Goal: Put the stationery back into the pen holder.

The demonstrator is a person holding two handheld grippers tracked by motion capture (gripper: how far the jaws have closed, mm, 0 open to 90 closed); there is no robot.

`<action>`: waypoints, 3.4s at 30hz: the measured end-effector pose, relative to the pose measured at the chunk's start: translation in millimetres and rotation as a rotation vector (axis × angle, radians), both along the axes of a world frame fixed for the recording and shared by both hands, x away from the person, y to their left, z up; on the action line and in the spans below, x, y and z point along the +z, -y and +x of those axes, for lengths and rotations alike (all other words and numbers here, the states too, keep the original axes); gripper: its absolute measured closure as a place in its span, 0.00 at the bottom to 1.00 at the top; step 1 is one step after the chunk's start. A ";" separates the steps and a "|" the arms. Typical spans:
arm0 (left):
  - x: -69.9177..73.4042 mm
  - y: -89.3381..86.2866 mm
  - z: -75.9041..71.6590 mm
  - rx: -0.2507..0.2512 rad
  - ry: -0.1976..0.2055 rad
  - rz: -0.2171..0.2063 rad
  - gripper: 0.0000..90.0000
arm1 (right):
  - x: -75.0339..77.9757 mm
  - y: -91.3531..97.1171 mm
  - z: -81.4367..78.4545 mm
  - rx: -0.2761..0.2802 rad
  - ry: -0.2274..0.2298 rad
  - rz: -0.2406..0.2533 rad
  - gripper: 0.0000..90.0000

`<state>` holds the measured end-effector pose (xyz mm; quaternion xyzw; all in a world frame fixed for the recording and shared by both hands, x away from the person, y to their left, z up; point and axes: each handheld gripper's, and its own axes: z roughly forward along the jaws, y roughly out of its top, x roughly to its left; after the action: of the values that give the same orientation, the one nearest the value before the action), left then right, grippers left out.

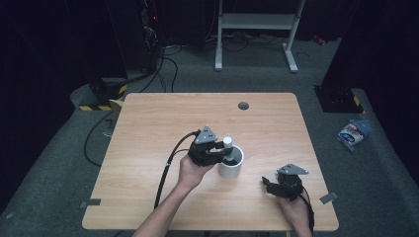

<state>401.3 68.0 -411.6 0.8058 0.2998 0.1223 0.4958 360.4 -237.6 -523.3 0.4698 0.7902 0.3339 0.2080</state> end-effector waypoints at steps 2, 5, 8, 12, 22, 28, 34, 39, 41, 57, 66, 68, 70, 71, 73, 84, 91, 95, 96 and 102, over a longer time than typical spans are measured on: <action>-2.5 1.9 0.5 0.003 -0.004 -0.002 0.72 | 0.0 0.0 0.0 0.000 0.000 0.000 0.33; -5.3 4.2 1.5 0.004 -0.005 0.000 0.72 | 0.0 0.0 0.0 0.000 0.000 0.000 0.33; -8.5 6.8 1.7 0.005 -0.003 0.006 0.72 | 0.0 0.0 0.0 0.000 0.000 0.000 0.33; -13.8 8.5 2.8 0.014 -0.011 0.010 0.72 | 0.0 0.0 0.0 0.000 0.000 0.000 0.33; -25.2 12.5 4.6 0.021 -0.012 0.050 0.72 | 0.0 0.0 0.0 0.000 -0.001 0.000 0.33; -30.9 14.4 4.0 0.023 -0.012 0.070 0.72 | 0.0 0.0 0.0 0.000 -0.001 0.000 0.33; -36.1 14.4 3.9 0.026 -0.020 0.084 0.72 | 0.0 0.0 0.0 0.000 0.000 0.000 0.33; -39.6 15.4 3.8 0.030 -0.028 0.090 0.72 | 0.1 0.0 -0.1 0.000 -0.001 0.001 0.33; -41.5 15.7 4.1 0.029 -0.029 0.098 0.72 | 0.0 0.0 0.0 0.000 0.000 0.000 0.33; -37.3 11.3 -1.0 0.038 -0.012 0.079 0.60 | 0.1 0.1 -0.3 -0.001 -0.002 0.001 0.33; -30.3 -0.1 -6.5 0.068 0.009 0.035 0.51 | 0.1 0.1 -0.3 -0.001 -0.002 0.001 0.33; -28.6 -5.1 -8.5 0.078 0.010 0.011 0.51 | 0.1 0.1 -0.3 -0.001 -0.002 0.001 0.33; -27.2 -9.9 -10.1 0.085 0.011 0.003 0.51 | 0.1 0.1 -0.3 -0.001 -0.002 0.001 0.33; -26.6 -12.1 -10.8 0.089 0.012 -0.004 0.50 | 0.1 0.1 -0.3 -0.001 -0.002 0.001 0.33; -25.7 -16.2 -11.9 0.098 0.019 -0.009 0.50 | 0.1 0.1 -0.3 -0.001 -0.002 0.001 0.33; -24.1 -37.7 -15.7 0.145 0.023 -0.041 0.50 | 0.1 0.1 -0.3 -0.001 -0.002 0.001 0.33; -24.1 -46.0 -18.3 0.163 0.026 -0.046 0.50 | 0.1 0.1 -0.3 -0.001 -0.002 0.001 0.33; -25.4 -53.0 -20.2 0.182 0.022 -0.049 0.50 | 0.1 0.1 -0.3 -0.002 -0.002 0.002 0.33; -25.8 -55.8 -20.8 0.187 0.023 -0.050 0.50 | 0.1 0.1 -0.3 -0.002 -0.002 0.002 0.33; -29.1 -70.2 -25.0 0.219 0.018 -0.055 0.50 | 0.1 0.1 -0.3 -0.001 -0.002 0.001 0.33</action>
<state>376.4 138.2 -440.7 0.7532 0.3849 0.1744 0.5041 360.1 -237.8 -523.3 0.4707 0.7900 0.3337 0.2072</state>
